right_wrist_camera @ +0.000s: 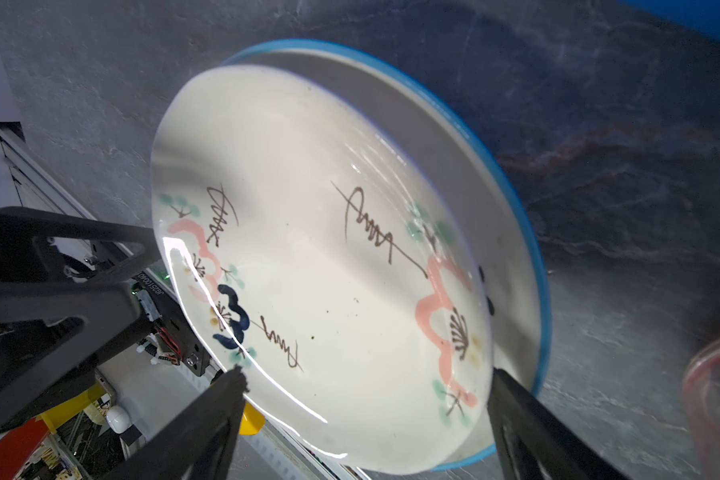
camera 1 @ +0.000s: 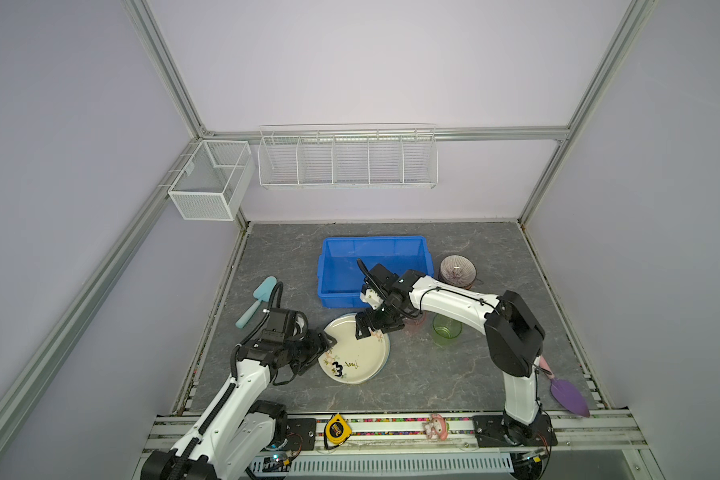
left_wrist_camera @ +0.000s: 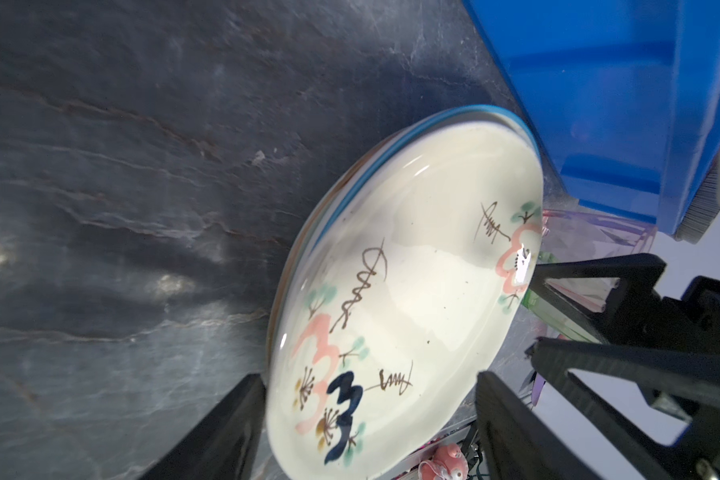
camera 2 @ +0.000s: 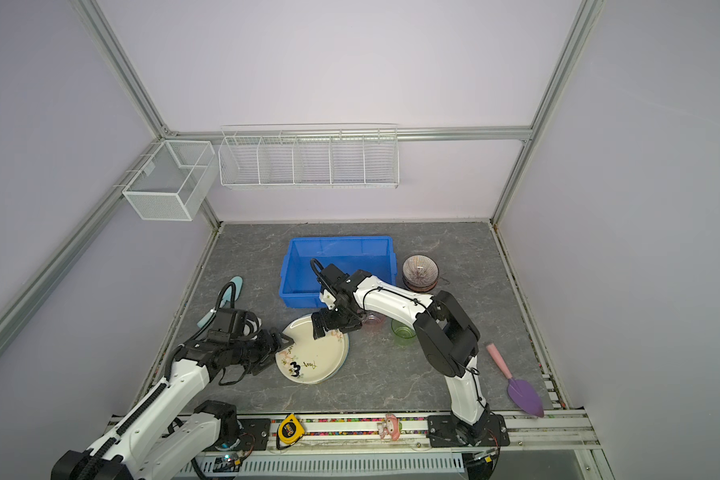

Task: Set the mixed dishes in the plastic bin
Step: 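Pinch the flower-print plate rim with the right gripper while the left holds the stack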

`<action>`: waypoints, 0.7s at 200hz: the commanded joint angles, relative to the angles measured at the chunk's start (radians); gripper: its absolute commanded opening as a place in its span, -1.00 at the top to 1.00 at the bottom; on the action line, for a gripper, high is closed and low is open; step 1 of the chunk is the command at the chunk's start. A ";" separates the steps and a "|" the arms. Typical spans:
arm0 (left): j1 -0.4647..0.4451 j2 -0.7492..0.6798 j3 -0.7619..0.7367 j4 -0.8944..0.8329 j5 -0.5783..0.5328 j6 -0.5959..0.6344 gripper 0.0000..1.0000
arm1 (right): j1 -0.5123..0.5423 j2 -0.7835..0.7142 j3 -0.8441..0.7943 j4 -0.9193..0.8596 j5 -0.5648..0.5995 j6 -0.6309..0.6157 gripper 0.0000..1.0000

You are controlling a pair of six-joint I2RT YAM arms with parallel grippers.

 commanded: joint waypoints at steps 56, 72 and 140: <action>-0.003 -0.093 -0.099 0.137 0.042 -0.110 -0.52 | 0.011 0.022 -0.027 0.070 -0.093 0.024 -0.85; -0.004 -0.112 -0.115 0.134 0.032 -0.117 -0.52 | 0.013 0.023 -0.026 0.071 -0.096 0.024 -0.85; -0.004 -0.190 -0.083 0.062 0.004 -0.128 -0.41 | 0.016 0.030 -0.026 0.071 -0.098 0.020 -0.85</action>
